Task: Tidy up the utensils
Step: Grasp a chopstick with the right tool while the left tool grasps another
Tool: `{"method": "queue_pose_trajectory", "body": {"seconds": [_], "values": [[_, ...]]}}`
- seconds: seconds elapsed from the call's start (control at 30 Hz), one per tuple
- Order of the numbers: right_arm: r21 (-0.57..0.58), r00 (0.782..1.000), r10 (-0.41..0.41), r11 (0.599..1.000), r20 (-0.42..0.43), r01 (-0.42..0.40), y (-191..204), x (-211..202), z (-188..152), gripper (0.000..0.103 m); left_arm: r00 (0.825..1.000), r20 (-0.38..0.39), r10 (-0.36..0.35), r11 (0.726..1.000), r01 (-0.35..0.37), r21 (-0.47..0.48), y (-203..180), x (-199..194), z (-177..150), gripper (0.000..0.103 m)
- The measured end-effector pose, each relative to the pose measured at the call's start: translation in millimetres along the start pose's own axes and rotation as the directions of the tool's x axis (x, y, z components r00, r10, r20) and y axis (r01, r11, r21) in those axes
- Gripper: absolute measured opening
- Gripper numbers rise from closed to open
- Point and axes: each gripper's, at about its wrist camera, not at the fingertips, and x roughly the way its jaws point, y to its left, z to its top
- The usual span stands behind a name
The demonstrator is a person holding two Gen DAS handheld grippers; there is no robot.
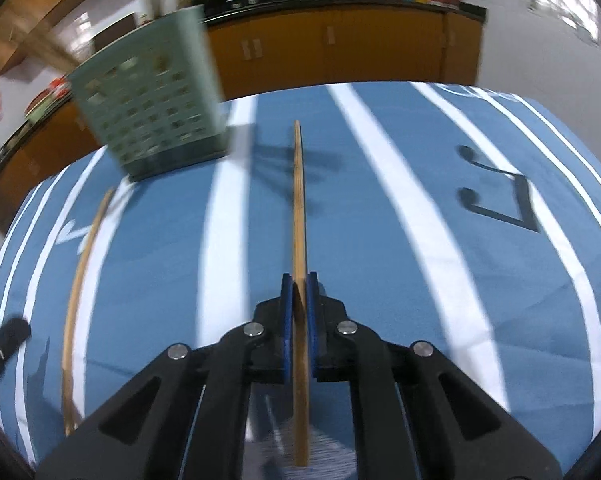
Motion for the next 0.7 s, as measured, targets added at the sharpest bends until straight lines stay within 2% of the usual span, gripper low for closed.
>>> {"method": "queue_pose_trajectory", "body": {"seconds": [0.2,0.27,0.43,0.5,0.7], "values": [[0.018,1.0,-0.007,1.0,0.003,0.007,-14,0,1,0.008,0.999,-0.044,0.016,0.999,-0.014,0.042,-15,16,-4,0.037],[0.006,1.0,-0.007,1.0,0.005,0.007,-13,1,0,0.008,0.998,-0.059,0.029,0.998,-0.026,0.05,-18,22,-5,0.034],[-0.023,1.0,0.005,1.0,0.004,-0.005,-8,1,-2,0.008,0.993,-0.061,0.099,0.992,-0.093,0.086,-24,30,-7,0.011],[-0.036,1.0,0.014,0.999,0.002,-0.014,-4,1,-2,0.008,0.992,-0.062,0.109,0.991,-0.104,0.08,-21,31,-5,0.007],[-0.084,0.999,0.052,0.995,-0.009,-0.053,6,2,-2,0.008,0.983,-0.057,0.173,0.985,-0.172,0.032,13,39,15,0.007]]}}
